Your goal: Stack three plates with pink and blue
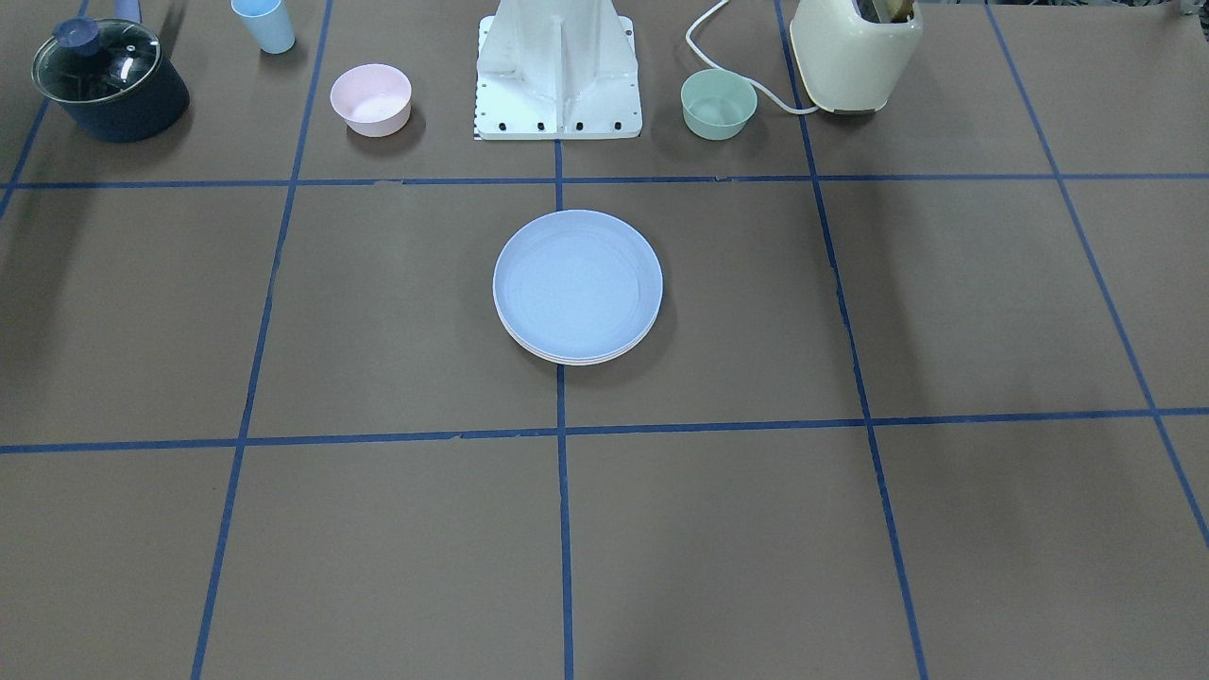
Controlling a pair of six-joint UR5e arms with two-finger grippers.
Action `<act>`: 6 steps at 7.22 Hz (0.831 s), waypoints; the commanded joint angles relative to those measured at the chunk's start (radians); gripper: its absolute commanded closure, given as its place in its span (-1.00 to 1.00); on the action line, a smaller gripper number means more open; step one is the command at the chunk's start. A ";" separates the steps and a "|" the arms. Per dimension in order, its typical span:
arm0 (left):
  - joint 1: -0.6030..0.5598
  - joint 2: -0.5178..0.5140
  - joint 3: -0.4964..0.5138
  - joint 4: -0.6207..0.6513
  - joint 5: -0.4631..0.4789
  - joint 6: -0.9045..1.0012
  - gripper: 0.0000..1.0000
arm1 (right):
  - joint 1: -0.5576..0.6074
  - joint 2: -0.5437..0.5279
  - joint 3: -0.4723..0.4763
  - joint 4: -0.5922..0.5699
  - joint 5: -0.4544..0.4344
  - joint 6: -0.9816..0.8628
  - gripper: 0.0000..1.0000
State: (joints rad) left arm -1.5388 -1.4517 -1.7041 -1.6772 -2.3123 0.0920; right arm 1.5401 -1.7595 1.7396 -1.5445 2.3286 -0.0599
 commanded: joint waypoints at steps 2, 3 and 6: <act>0.003 0.010 0.003 -0.033 0.005 0.008 -1.00 | 0.000 -0.002 -0.003 0.000 0.000 -0.002 -1.00; 0.003 0.011 0.003 -0.033 0.005 0.006 -1.00 | 0.000 -0.002 -0.003 0.000 0.002 0.000 -1.00; 0.003 0.014 0.003 -0.033 0.005 0.006 -1.00 | 0.000 -0.002 -0.003 0.000 0.002 -0.001 -1.00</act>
State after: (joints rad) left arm -1.5355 -1.4381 -1.7013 -1.7101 -2.3072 0.0989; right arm 1.5401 -1.7610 1.7365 -1.5447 2.3300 -0.0602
